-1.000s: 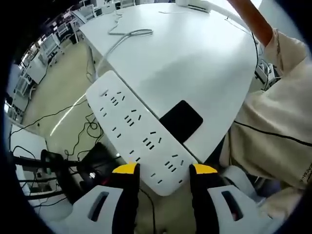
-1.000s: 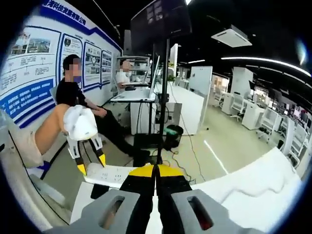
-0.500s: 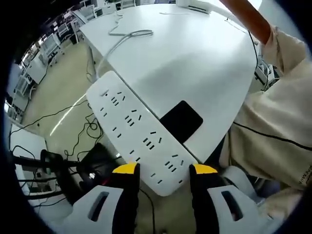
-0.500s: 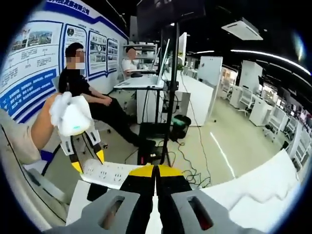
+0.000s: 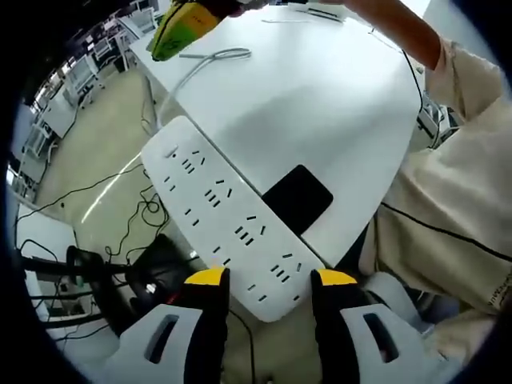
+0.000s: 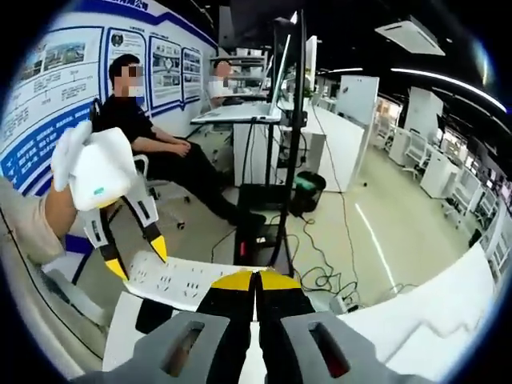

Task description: Pick up the power strip scattered on the table, fix it on the side mounting bracket of the table, and press the switch

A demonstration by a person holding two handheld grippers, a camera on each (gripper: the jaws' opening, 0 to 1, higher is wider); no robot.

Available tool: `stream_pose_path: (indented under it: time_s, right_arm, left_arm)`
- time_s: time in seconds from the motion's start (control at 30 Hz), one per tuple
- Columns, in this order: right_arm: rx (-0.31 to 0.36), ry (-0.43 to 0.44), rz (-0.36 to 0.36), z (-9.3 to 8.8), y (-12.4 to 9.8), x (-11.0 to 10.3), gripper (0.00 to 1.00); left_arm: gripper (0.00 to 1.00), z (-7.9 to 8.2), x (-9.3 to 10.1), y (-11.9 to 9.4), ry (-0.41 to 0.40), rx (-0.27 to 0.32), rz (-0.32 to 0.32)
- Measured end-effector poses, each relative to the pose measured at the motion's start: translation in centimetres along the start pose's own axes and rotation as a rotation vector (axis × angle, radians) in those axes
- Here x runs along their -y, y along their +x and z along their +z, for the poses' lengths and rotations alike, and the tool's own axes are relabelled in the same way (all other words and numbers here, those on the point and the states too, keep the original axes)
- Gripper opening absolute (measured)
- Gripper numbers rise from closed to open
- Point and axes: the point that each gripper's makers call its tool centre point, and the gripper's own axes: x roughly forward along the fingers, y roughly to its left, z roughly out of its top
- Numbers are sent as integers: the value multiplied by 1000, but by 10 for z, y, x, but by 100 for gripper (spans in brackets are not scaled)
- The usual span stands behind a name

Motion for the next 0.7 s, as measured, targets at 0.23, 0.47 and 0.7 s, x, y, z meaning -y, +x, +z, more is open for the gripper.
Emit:
stream_pose_path:
  time_s: [0.23,0.47,0.7]
  right_arm:
    - [-58,3,33,-10,21,-3,0]
    - [-98,11,57,-20,39,-7,0]
    - [-155,4,71,-36,53,-13,0]
  left_arm:
    - [45,0,-1,0,-2,13,0]
    - [45,0,1,-1,-2,20,-1]
    - [45,-1,1,-1,1,23,-2]
